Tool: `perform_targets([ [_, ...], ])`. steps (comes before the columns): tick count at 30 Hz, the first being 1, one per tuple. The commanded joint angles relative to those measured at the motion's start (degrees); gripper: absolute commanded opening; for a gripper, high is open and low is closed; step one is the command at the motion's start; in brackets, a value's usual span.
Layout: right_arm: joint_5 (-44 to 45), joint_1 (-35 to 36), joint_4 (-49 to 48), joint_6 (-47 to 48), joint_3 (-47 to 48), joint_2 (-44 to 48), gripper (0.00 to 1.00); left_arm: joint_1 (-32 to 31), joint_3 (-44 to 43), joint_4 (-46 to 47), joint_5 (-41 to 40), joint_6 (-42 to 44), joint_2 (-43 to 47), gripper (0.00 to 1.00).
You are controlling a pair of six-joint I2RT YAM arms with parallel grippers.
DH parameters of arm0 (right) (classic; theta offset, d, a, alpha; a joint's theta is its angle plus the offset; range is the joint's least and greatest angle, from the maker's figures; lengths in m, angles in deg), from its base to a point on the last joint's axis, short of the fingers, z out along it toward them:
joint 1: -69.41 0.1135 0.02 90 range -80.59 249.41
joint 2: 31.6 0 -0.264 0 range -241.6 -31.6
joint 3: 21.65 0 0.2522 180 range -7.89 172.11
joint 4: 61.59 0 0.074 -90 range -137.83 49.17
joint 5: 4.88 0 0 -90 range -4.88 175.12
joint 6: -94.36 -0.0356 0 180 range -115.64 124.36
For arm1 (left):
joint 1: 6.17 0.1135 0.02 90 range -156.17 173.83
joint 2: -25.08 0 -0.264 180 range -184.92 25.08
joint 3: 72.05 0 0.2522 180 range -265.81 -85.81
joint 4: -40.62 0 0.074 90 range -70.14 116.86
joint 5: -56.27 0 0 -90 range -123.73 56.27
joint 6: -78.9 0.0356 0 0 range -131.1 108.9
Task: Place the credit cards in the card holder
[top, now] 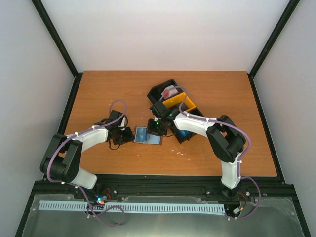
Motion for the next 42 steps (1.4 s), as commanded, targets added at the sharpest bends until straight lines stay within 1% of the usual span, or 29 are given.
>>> perform_targets([
  [1,-1.1,-0.2,3.1,3.5,3.3,-2.9,0.18,-0.2,0.4,-2.7,-0.6,1.3,-2.3,0.35],
  [4,-0.9,-0.1,5.4,4.7,5.4,-4.6,0.20,-0.2,0.3,-2.8,-0.6,1.2,-2.4,0.35],
  [7,-1.1,0.2,5.0,5.2,6.1,-4.5,0.24,-0.2,0.0,-3.2,-0.7,1.2,-1.7,0.35],
  [13,-7.3,1.0,-0.9,4.5,5.8,-3.6,0.31,-0.2,-0.7,-4.8,-2.9,-0.5,1.2,0.36],
  [16,-11.5,1.2,-6.5,3.0,4.5,-3.5,0.35,-0.2,-1.4,-6.8,-6.4,-2.4,3.6,0.39],
  [19,-15.5,1.1,-13.2,0.9,2.3,-3.2,0.39,-0.2,-2.4,-10.3,-13.3,-6.1,7.1,0.40],
  [21,-17.3,1.0,-16.5,-0.1,1.0,-3.1,0.40,-0.1,-3.0,-12.7,-18.3,-8.3,10.0,0.41],
  [24,-18.3,0.1,-20.7,-0.8,-1.4,-1.7,0.41,-0.1,-4.0,-14.3,-21.7,-9.8,14.4,0.44],
  [25,-18.4,-0.4,-21.3,-0.6,-2.2,-0.8,0.42,-0.1,-4.1,-14.0,-21.7,-9.5,15.6,0.45],
  [27,-17.8,-1.8,-21.2,1.5,-3.4,1.7,0.42,0.0,-4.0,-11.6,-19.1,-7.3,17.8,0.48],
  [30,-17.1,-4.6,-20.1,4.3,-4.9,5.6,0.46,0.0,-3.4,-5.9,-11.4,-3.8,19.9,0.54],
  [31,-16.5,-5.4,-18.4,5.6,-4.5,6.1,0.46,0.0,-3.2,-4.4,-9.2,-3.4,20.3,0.54],
  [34,-13.7,-5.7,-10.4,8.9,-2.1,5.0,0.44,0.0,-2.7,-0.6,-4.2,-2.2,20.8,0.53],
  [36,-14.0,-5.1,-9.6,8.4,-2.3,3.5,0.41,0.0,-2.6,1.0,-1.8,-1.1,20.3,0.53],
  [39,-13.6,-2.9,-9.4,9.1,-1.0,0.9,0.36,0.0,-3.0,2.0,1.5,0.3,19.1,0.48],
  [42,-14.4,-0.8,-9.4,9.4,1.3,-3.3,0.33,0.1,-2.7,0.3,-2.5,-1.5,18.6,0.45],
])
